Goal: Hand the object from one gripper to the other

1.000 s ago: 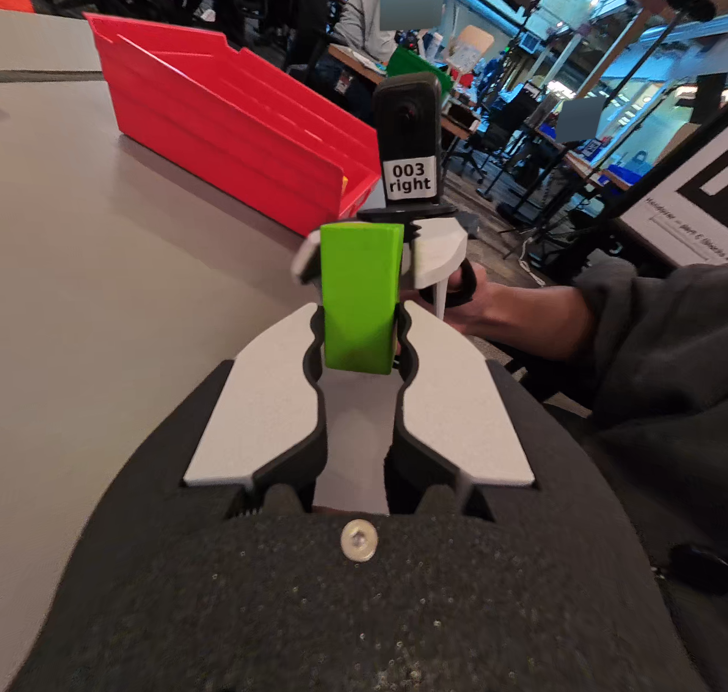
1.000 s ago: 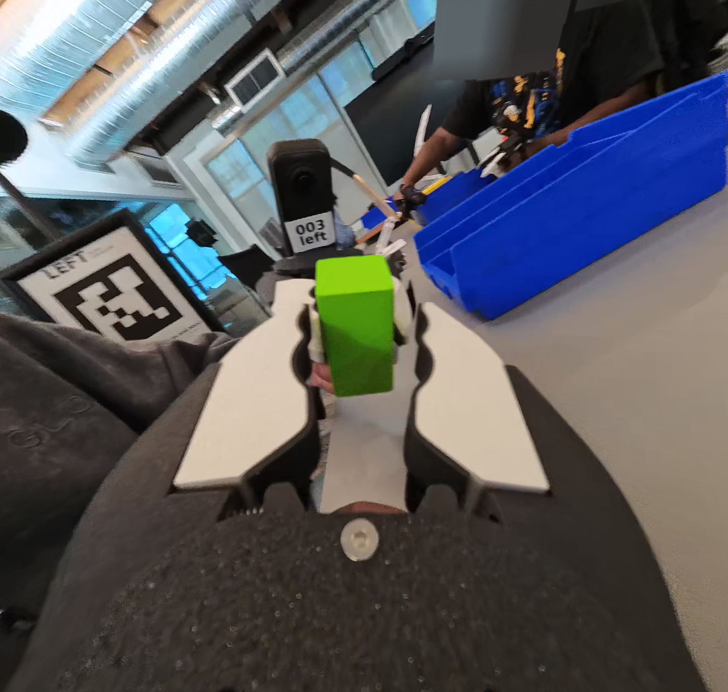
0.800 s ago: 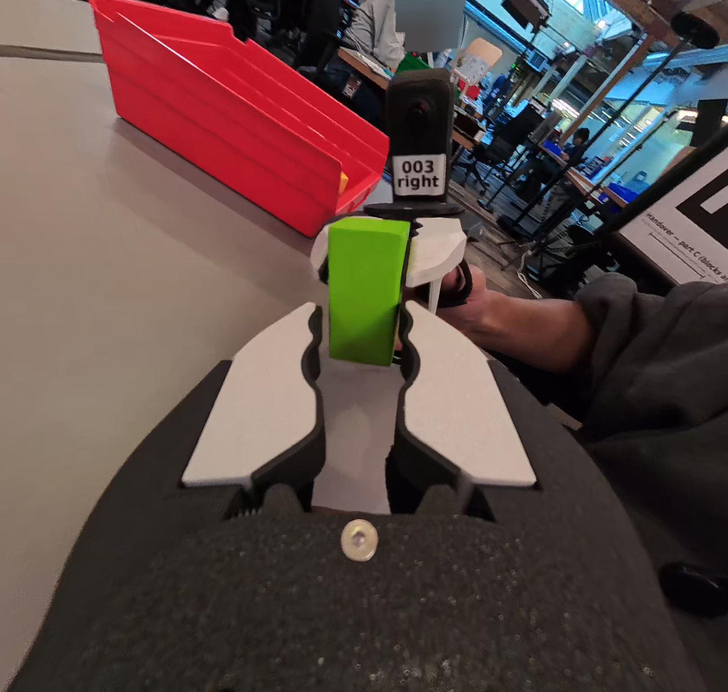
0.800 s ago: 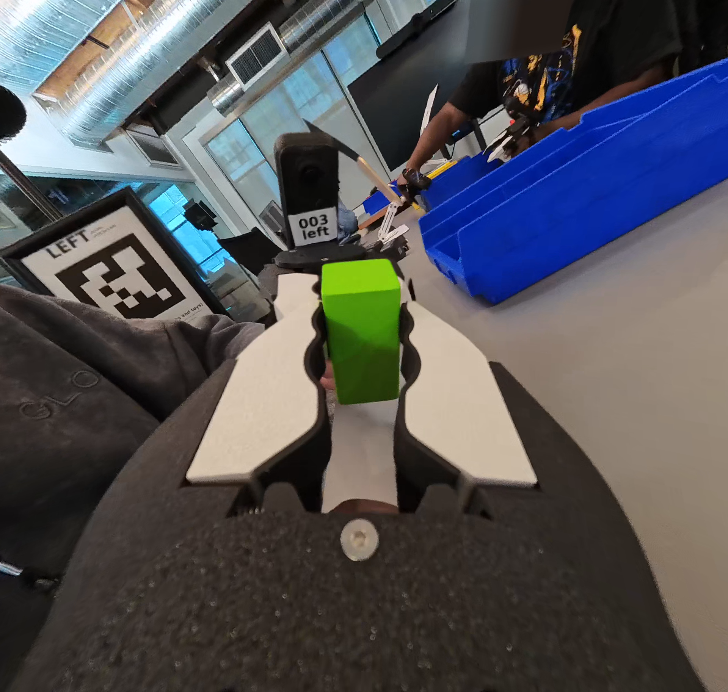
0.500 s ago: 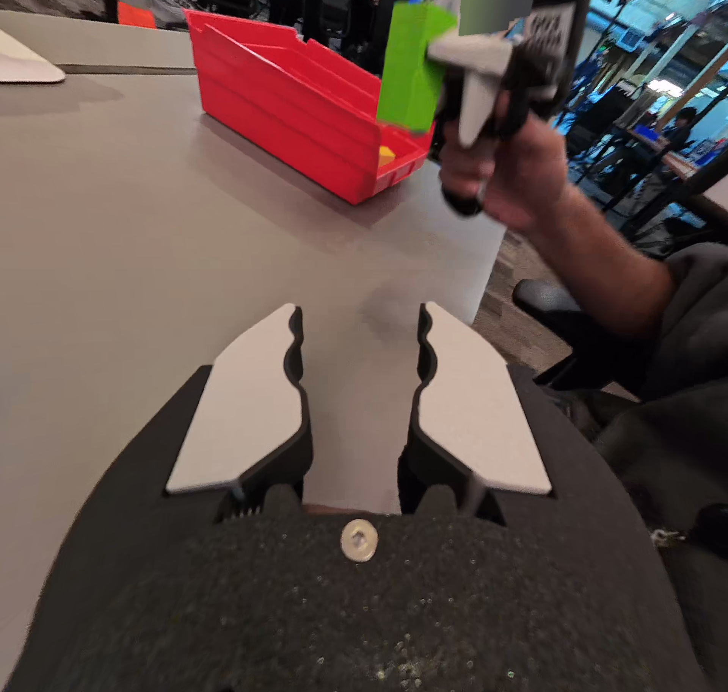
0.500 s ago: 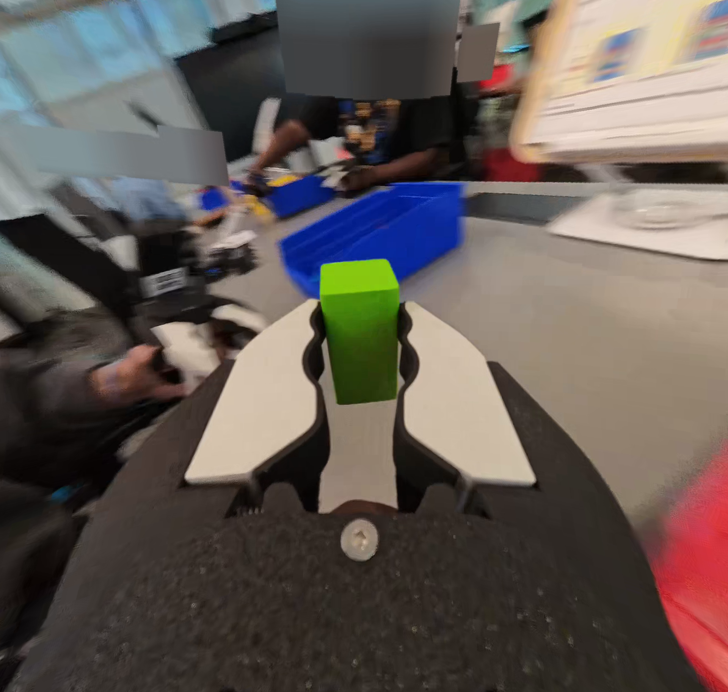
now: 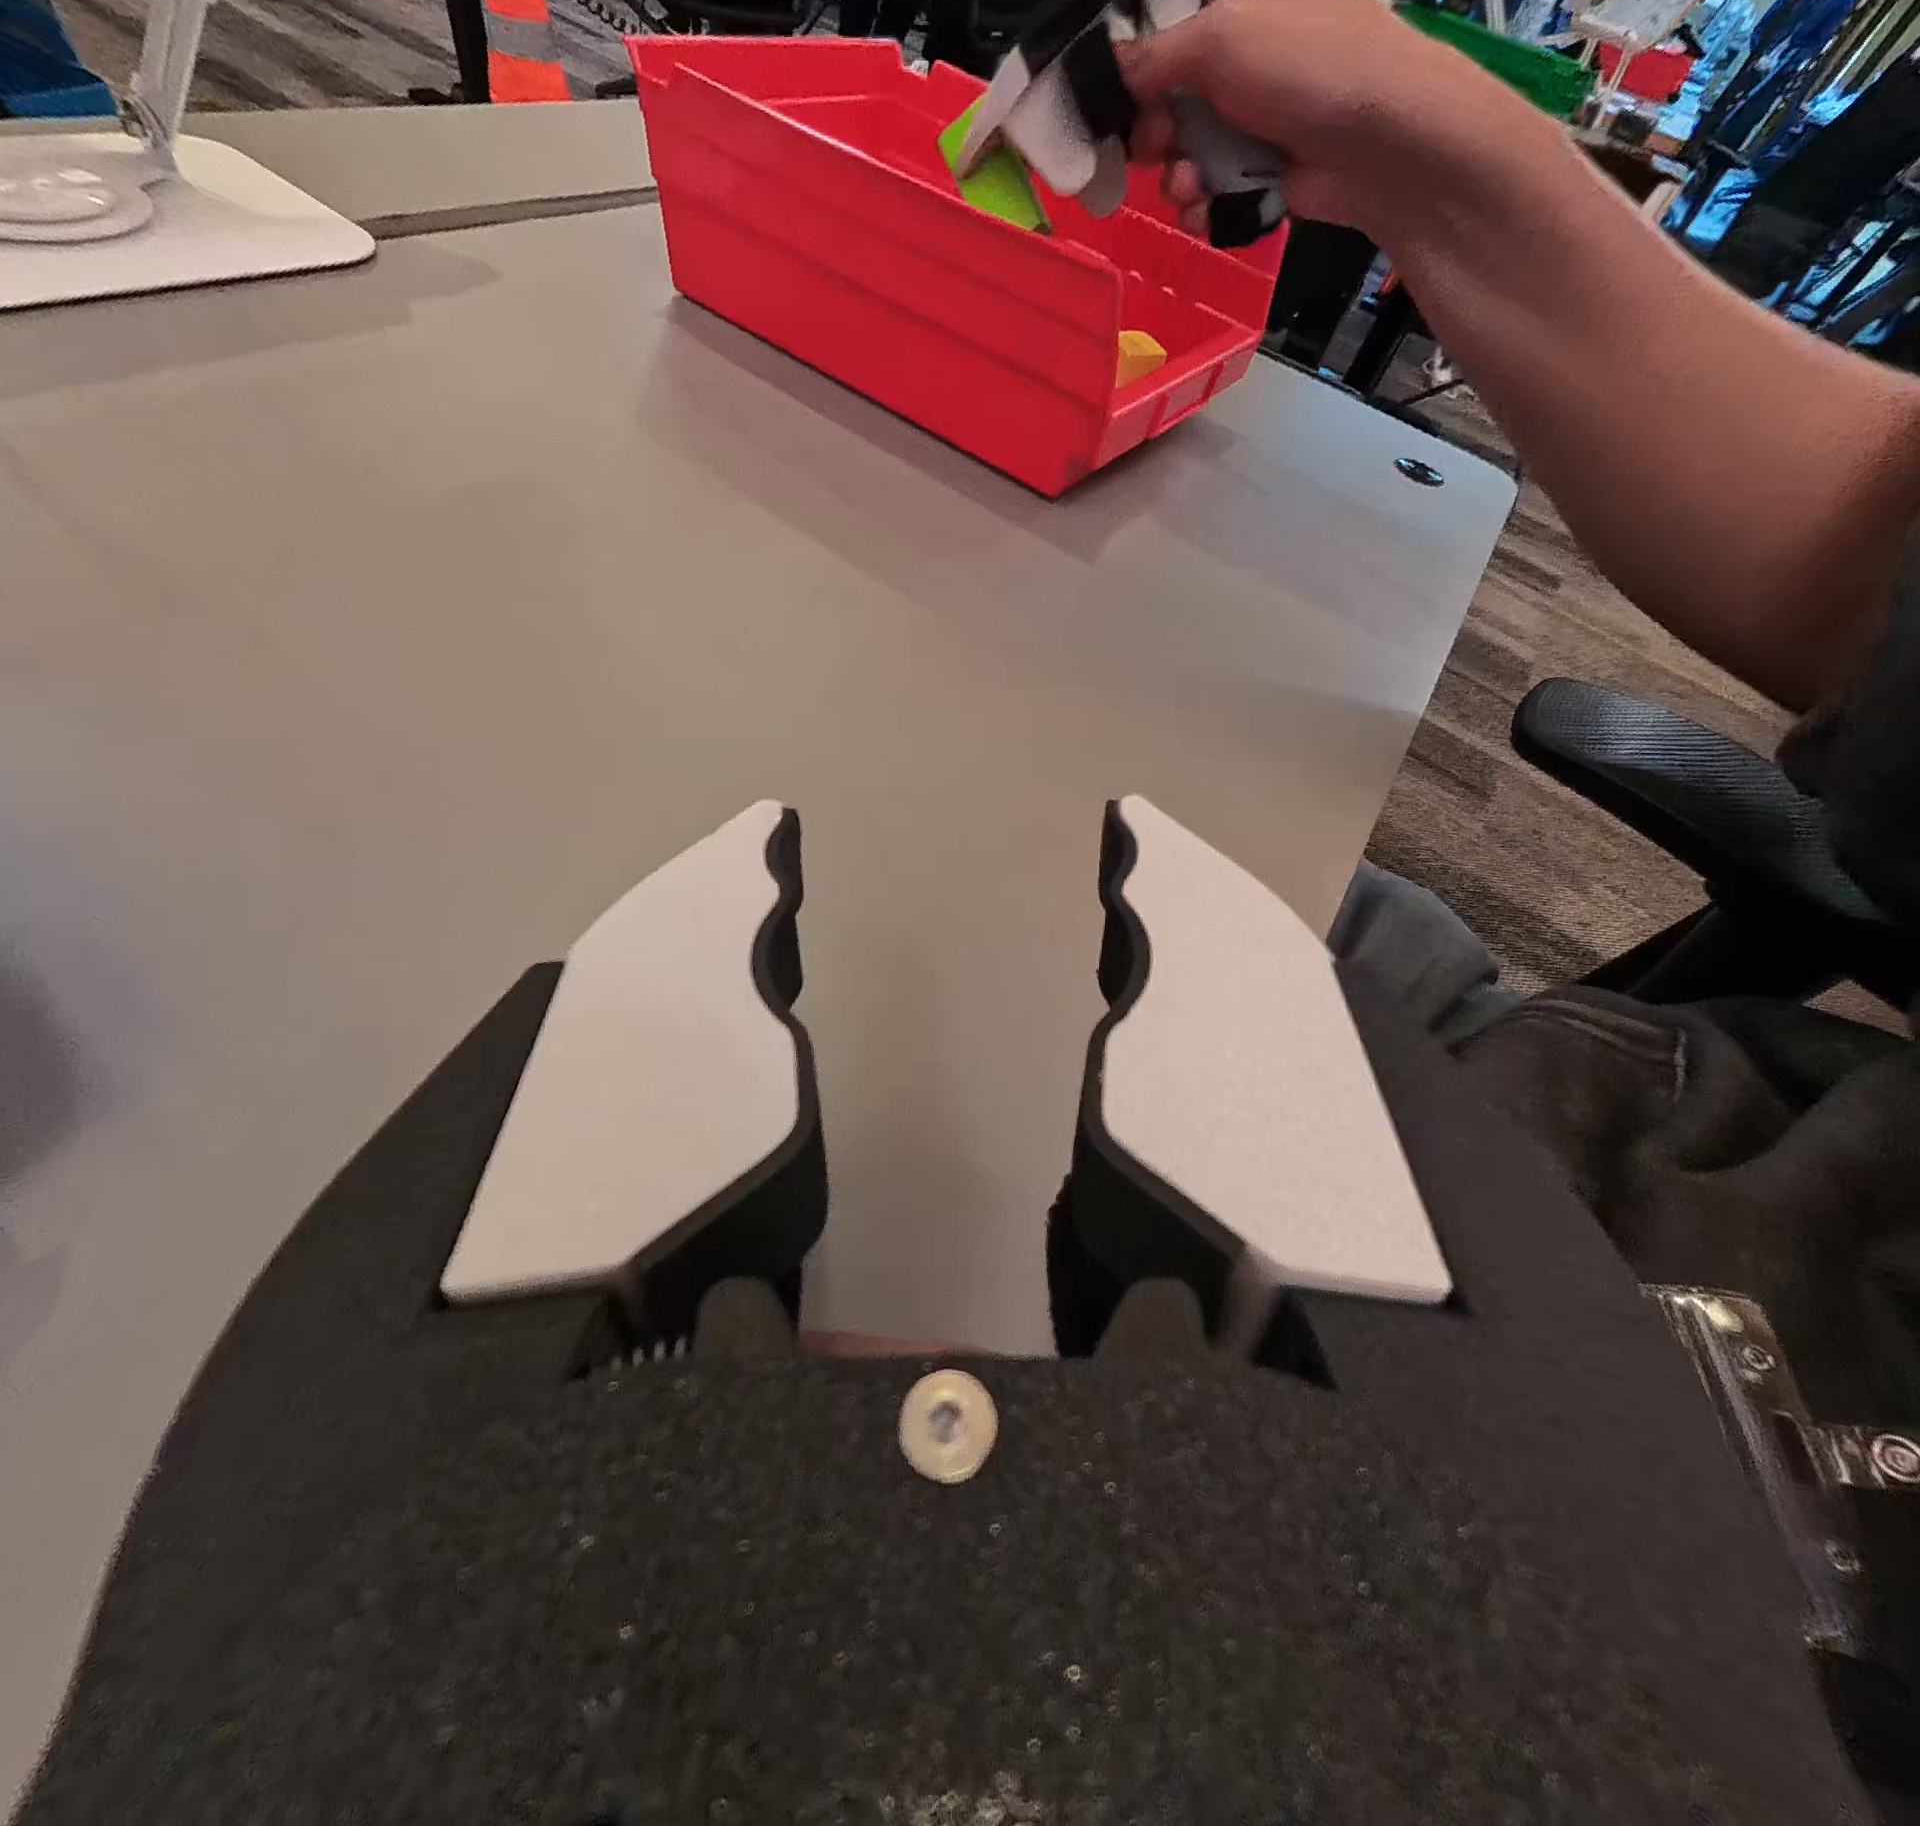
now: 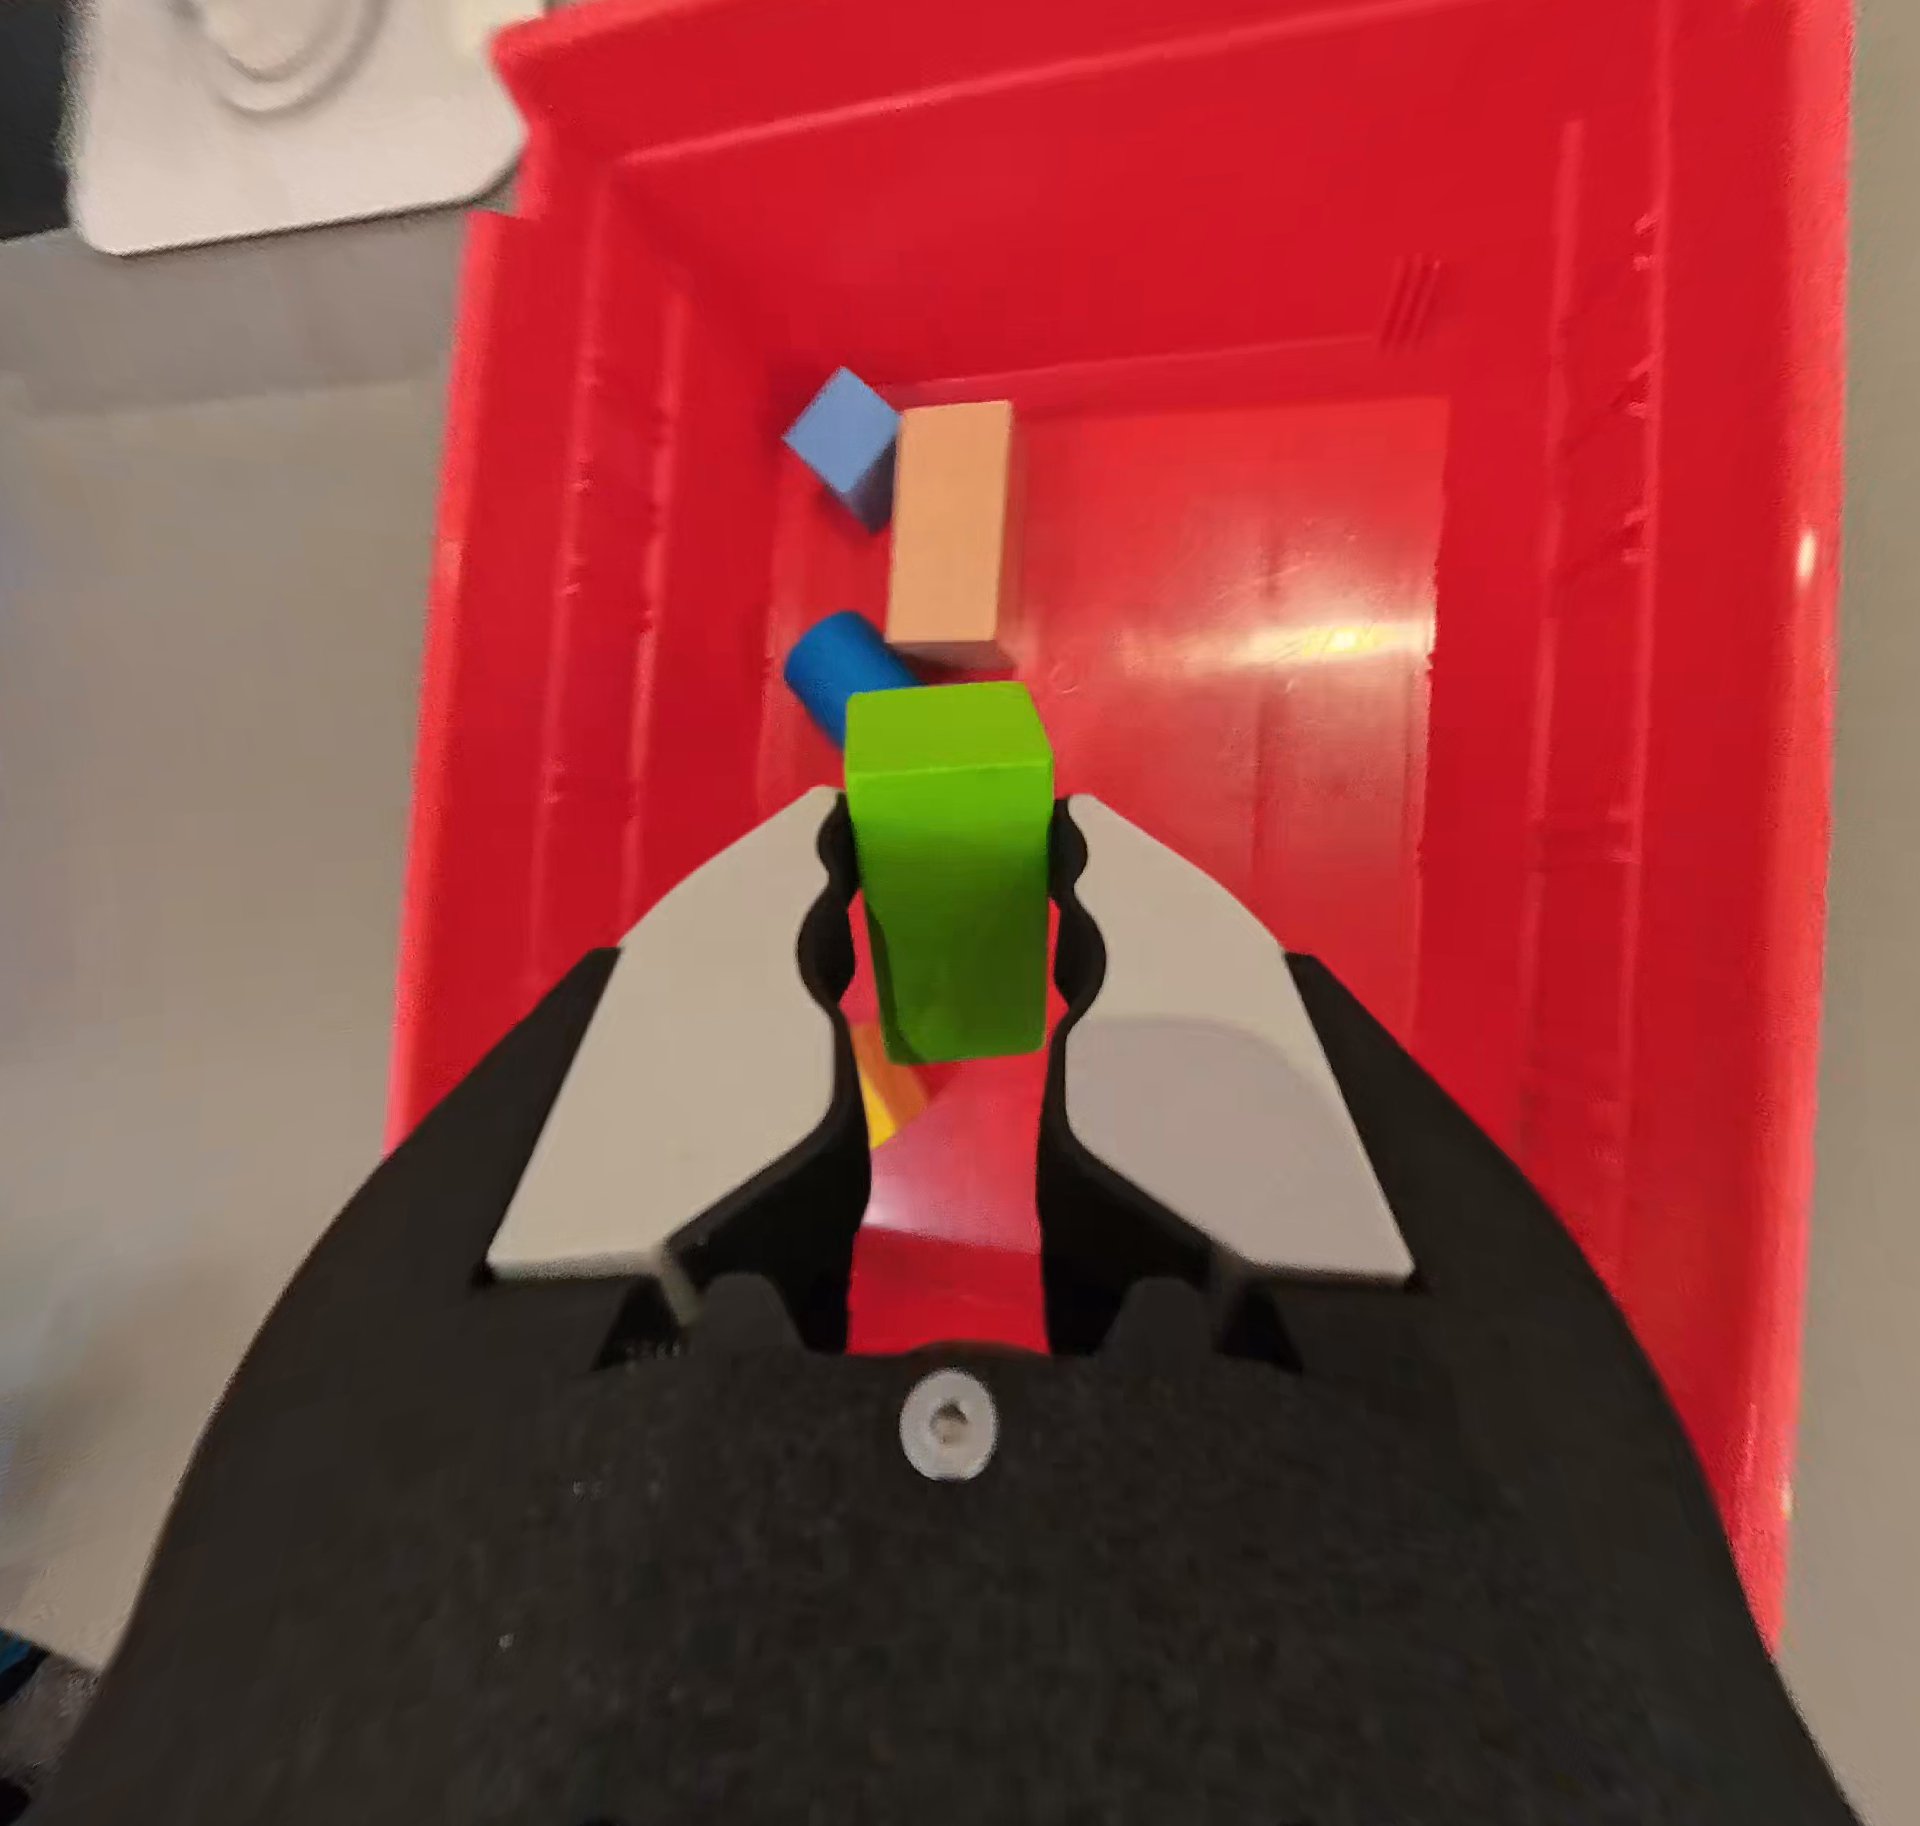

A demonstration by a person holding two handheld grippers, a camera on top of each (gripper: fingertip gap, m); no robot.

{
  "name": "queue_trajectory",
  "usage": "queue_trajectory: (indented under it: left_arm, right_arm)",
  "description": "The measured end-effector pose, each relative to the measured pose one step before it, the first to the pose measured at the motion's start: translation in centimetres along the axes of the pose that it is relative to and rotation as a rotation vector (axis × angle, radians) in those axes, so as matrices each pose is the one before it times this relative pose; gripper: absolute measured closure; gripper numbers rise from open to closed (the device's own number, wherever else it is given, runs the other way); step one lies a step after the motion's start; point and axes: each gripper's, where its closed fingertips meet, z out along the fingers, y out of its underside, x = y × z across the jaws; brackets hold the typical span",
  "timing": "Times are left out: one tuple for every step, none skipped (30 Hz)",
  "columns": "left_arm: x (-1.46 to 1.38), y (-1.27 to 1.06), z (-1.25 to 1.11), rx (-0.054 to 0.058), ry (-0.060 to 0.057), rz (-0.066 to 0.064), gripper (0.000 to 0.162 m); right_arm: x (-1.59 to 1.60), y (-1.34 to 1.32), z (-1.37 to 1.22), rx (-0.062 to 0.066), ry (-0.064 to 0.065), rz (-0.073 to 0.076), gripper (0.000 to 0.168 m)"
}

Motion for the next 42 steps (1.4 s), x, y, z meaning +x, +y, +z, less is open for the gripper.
queue_trajectory:
  left_arm:
    - [-0.015,-0.054,-0.025,0.0008,-0.0028,0.0038,0.108]
    - [-0.003,-0.001,-0.002,0.0005,-0.0006,0.0019,0.108]
    - [0.003,0.084,0.009,-0.002,0.0003,0.0016,0.108]
    - [-0.024,0.161,0.057,-0.0071,-0.0006,0.0022,0.108]
    - [-0.042,0.13,0.072,-0.0086,-0.0025,0.0029,0.108]
    - [-0.03,0.03,0.06,-0.0034,-0.0028,0.0032,0.108]
    - [0.019,-0.043,0.039,-0.0003,-0.0014,0.0031,0.108]
    - [0.021,-0.029,0.03,-0.0011,-0.0016,0.0037,0.108]
    - [-0.017,0.062,0.021,-0.0033,-0.0035,0.0061,0.108]
    - [-0.084,0.151,0.028,-0.0071,-0.0068,0.0092,0.108]
    - [-0.145,0.159,0.005,-0.0082,-0.0111,0.0113,0.108]
    - [-0.134,0.085,-0.007,-0.0048,-0.0106,0.0119,0.108]
    - [-0.065,0.004,-0.011,-0.002,-0.0057,0.0104,0.108]
    - [-0.038,-0.037,-0.017,-0.0004,-0.003,0.0069,0.108]
    - [0.003,-0.026,0.006,0.0007,-0.0008,0.0033,0.108]
    - [0.059,0.024,0.008,-0.0003,0.0034,0.0007,0.108]
    - [0.085,0.11,0.028,-0.0032,0.0052,0.0005,0.108]
    - [0.042,0.155,0.018,-0.006,0.0022,0.0025,0.107]
    - [0.003,0.088,0.005,-0.005,-0.0018,0.0049,0.107]
    - [-0.018,-0.009,-0.035,-0.0011,-0.0035,0.0064,0.107]
    - [0.014,-0.119,-0.062,0.0035,-0.0021,0.0065,0.107]
    - [0.01,-0.175,-0.085,0.0065,-0.0021,0.0041,0.107]
    - [-0.008,-0.139,-0.084,0.0067,-0.0018,0.0011,0.107]
    - [-0.037,-0.039,-0.077,0.0047,-0.0017,-0.0006,0.107]
    - [-0.108,0.018,-0.048,0.0016,-0.0038,-0.0018,0.107]
    - [-0.15,0.027,-0.031,-0.0002,-0.0056,-0.0034,0.106]
    - [-0.16,-0.045,-0.052,0.0021,-0.0054,-0.0052,0.105]
    - [-0.147,-0.119,-0.059,0.0063,-0.0047,-0.007,0.104]
    - [-0.174,-0.131,-0.08,0.007,-0.0056,-0.0077,0.103]
    - [-0.224,-0.081,-0.1,0.0059,-0.0089,-0.0057,0.102]
    - [-0.348,-0.018,-0.115,0.0042,-0.0151,-0.0015,0.102]
    - [-0.482,0.008,-0.12,0.0014,-0.0213,0.0007,0.102]
    - [-0.567,0.002,-0.093,-0.0016,-0.0233,-0.0013,0.102]
    - [-0.56,-0.025,-0.099,-0.0022,-0.0196,-0.0059,0.102]
    - [-0.512,-0.103,-0.115,0.0023,-0.0126,-0.0113,0.102]
    - [-0.522,-0.132,-0.161,0.005,-0.0114,-0.0162,0.102]
    - [-0.617,-0.136,-0.2,0.0036,-0.0159,-0.0181,0.102]
    - [-0.731,-0.173,-0.277,0.0026,-0.02,-0.017,0.102]
    - [-0.726,-0.26,-0.333,0.0004,-0.0137,-0.0126,0.102]
    - [-0.71,-0.411,-0.419,-0.0014,-0.0056,-0.0034,0.102]
    - [-0.834,-0.517,-0.479,-0.0068,-0.0062,0.0024,0.101]
    - [-0.817,-0.48,-0.541,-0.0246,0.0014,0.0052,0.102]
  right_arm:
    - [0.661,-0.185,0.963,-0.034,0.0249,0.0064,0.133]
    - [0.664,-0.402,0.91,-0.0281,0.0248,0.0015,0.133]
    - [0.512,-0.564,0.872,-0.0187,0.0128,0.0073,0.133]
    - [0.386,-0.556,0.871,-0.0207,0.006,0.0146,0.133]
    - [0.339,-0.449,0.876,-0.0275,0.0075,0.0139,0.133]
    - [0.279,-0.493,0.859,-0.0214,0.0092,0.0079,0.133]
    - [0.386,-0.476,0.866,-0.0179,0.0185,0.0059,0.133]
    - [0.541,-0.305,0.854,-0.0275,0.028,0.005,0.133]
    - [0.631,-0.273,0.749,-0.026,0.0322,0.0047,0.133]
    - [0.756,-0.33,0.521,-0.0165,0.0429,0.0043,0.133]
    - [0.937,-0.334,0.252,-0.0075,0.063,-0.0024,0.133]
    - [0.751,-0.333,0.143,-0.0008,0.0571,-0.0072,0.133]
    - [0.473,-0.085,0.134,-0.012,0.0397,0.0028,0.133]
    - [0.406,0.191,0.177,-0.0277,0.0345,0.0147,0.133]
    - [0.487,0.508,0.207,-0.0446,0.0383,0.0065,0.133]
    - [0.539,0.58,0.184,-0.0483,0.0443,0.0094,0.133]
    - [0.159,0.081,-0.05,-0.0134,0.0148,0.0206,0.133]
    - [0.188,0.184,-0.035,-0.0216,0.0122,0.0136,0.133]
    - [0.021,0.132,0.016,-0.0169,0.0019,0.0088,0.133]
    - [0.008,0.016,-0.002,-0.0072,0.0008,-0.002,0.133]
    - [-0.002,-0.027,-0.027,-0.0021,0.0009,-0.0143,0.133]
    - [-0.121,0.015,-0.057,0.0001,-0.0068,-0.0227,0.133]
    - [-0.036,0.068,-0.202,0.0029,-0.0021,-0.0177,0.131]
    - [0.033,-0.041,-0.561,0.0175,0.0019,-0.019,0.12]
    - [0.05,-0.117,-1.055,0.0333,0.0041,-0.0169,0.112]
    - [0.231,-0.234,-1.549,0.0624,0.0191,-0.0149,0.101]
    - [0.015,-0.256,-2.009,0.0861,0.0041,-0.0178,0.1]
    - [-0.303,-0.271,-2.357,0.1036,-0.0166,-0.0137,0.103]
    - [-0.851,-0.287,-2.657,0.1204,-0.0454,-0.0146,0.103]
    - [-1.726,-0.302,-2.796,0.1345,-0.0893,-0.0178,0.104]
    - [-2.594,-0.095,-2.643,0.1299,-0.1244,-0.0292,0.105]
    - [-3.152,0.27,-2.288,0.1165,-0.1358,-0.0421,0.104]
    - [-3.418,0.567,-1.883,0.1049,-0.1319,-0.0385,0.104]
    - [-3.386,0.81,-1.488,0.097,-0.1156,-0.0188,0.104]
    - [-3.263,1.107,-1.208,0.0828,-0.1042,-0.0181,0.104]
    - [-2.73,1.462,-0.995,0.0482,-0.0679,-0.008,0.107]
    - [-1.982,1.855,-0.814,0.0119,-0.0246,0.0008,0.107]
    - [-1.355,2.04,-0.723,-0.0133,0.0052,-0.0097,0.107]
    - [-1.054,1.727,-0.615,-0.0078,0.0146,-0.0091,0.107]
    - [-1.23,1.173,-0.571,0.0035,-0.0117,-0.0121,0.106]
    - [-1.069,0.848,-0.535,0.0046,-0.0119,-0.0098,0.107]
    - [-0.733,0.679,-0.45,0.0089,0.0025,-0.0062,0.108]
